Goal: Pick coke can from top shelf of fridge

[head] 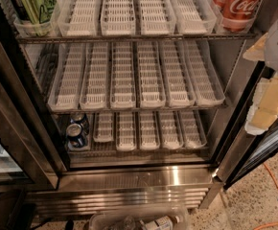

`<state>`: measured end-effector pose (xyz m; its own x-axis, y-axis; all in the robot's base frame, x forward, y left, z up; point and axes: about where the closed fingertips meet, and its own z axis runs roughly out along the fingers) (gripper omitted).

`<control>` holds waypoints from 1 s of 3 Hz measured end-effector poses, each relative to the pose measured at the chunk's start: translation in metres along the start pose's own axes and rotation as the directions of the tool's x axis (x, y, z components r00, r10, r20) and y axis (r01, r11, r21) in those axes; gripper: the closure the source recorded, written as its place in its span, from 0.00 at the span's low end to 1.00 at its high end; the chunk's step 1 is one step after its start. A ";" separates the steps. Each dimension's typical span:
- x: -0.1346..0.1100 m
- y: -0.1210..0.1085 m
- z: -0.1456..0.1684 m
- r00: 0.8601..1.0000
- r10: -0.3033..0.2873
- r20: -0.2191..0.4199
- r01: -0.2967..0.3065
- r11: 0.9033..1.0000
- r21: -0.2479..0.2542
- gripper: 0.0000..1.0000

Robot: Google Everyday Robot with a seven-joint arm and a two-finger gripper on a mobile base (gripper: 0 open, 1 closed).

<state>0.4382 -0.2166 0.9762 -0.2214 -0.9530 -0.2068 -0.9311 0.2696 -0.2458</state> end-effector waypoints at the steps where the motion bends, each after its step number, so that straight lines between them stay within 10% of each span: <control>1: 0.000 0.000 0.000 1.000 0.000 0.000 0.000 1.000 0.000 0.00; 3: -0.021 -0.008 -0.018 0.989 0.040 0.142 -0.051 0.996 0.072 0.00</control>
Offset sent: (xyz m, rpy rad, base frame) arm 0.0085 0.0033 0.0079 0.1008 -0.0395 -0.0473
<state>0.4453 -0.2009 0.9994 -0.2152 -0.9120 -0.3493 -0.8952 0.3271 -0.3027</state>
